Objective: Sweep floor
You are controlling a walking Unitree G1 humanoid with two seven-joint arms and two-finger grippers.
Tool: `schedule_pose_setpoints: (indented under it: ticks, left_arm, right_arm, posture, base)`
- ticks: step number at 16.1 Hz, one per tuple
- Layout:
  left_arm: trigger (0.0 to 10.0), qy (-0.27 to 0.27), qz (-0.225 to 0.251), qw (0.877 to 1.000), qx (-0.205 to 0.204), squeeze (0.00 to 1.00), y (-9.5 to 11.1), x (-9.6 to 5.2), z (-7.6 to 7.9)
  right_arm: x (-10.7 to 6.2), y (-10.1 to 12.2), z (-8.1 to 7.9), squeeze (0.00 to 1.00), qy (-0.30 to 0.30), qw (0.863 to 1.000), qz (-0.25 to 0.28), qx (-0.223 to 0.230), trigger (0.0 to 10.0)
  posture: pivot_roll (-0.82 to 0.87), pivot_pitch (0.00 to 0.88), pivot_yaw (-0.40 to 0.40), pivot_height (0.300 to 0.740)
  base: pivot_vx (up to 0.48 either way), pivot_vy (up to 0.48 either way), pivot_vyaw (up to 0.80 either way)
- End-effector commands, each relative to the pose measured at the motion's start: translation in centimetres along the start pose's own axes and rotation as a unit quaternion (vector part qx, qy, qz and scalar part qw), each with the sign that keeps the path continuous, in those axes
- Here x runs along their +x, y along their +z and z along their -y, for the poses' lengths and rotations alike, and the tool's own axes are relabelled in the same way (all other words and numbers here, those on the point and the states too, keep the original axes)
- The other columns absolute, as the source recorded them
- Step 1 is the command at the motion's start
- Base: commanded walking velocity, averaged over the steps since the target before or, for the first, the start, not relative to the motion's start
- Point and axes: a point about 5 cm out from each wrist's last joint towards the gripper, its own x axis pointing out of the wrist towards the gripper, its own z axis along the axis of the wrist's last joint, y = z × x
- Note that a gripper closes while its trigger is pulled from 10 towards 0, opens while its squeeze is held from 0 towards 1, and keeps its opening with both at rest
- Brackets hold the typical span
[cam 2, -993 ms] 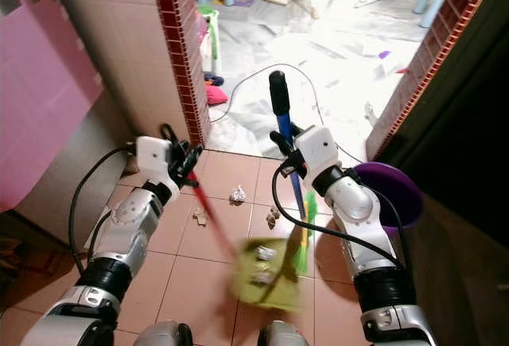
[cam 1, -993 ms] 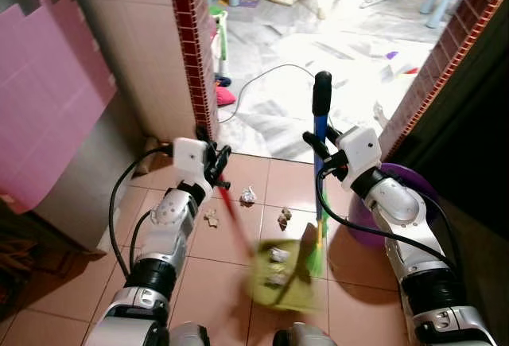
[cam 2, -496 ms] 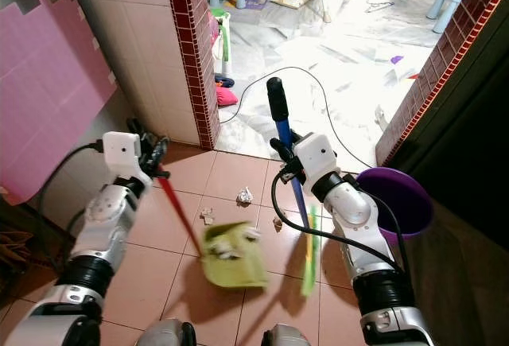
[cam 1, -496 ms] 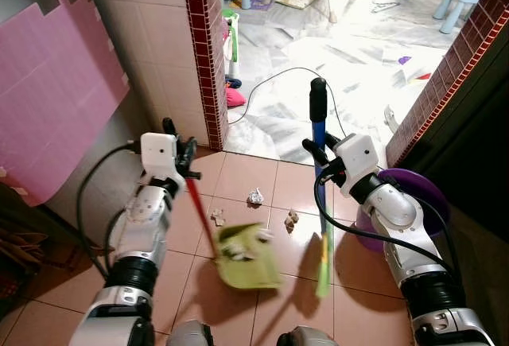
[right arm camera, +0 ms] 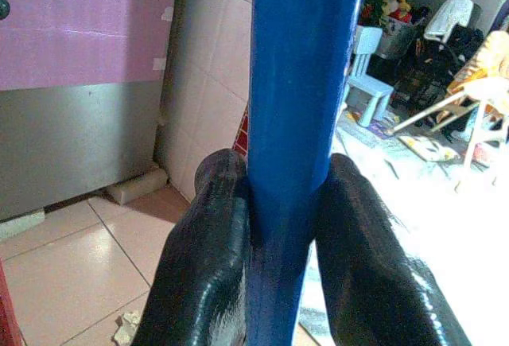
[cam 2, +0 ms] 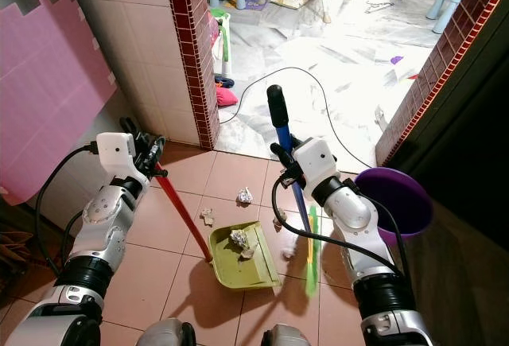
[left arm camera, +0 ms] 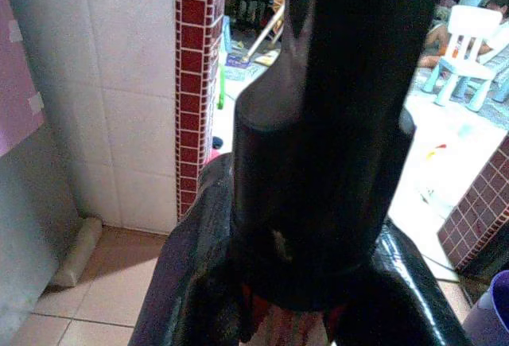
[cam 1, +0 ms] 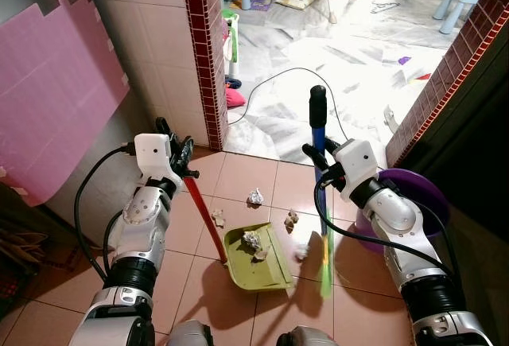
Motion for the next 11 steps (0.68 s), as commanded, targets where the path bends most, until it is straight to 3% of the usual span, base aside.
schedule_pose_setpoints:
  ticks: [1,4,11]
  left_arm:
    - [10.0,0.000,0.028,1.000,-0.001,0.00,1.3,0.2,-0.1]
    - [10.0,0.011,0.058,0.995,-0.083,0.00,2.6,0.2,0.0]
    - [10.0,0.030,0.115,0.986,-0.121,0.00,5.8,-1.5,1.0]
  right_arm:
    - [0.4,1.0,0.3,0.00,0.003,0.999,0.024,-0.021,10.0]
    - [-0.3,0.5,0.2,0.00,-0.001,1.000,0.018,-0.018,10.0]
    - [-1.8,-0.2,-1.8,0.00,-0.041,0.998,0.012,0.041,10.0]
  posture:
    - [-0.17,0.000,0.013,0.740]
    - [-0.17,0.000,0.009,0.740]
    - [-0.15,0.000,0.005,0.740]
  base:
    - [0.000,0.000,0.00]
    - [0.000,0.000,0.00]
    - [0.000,0.000,0.00]
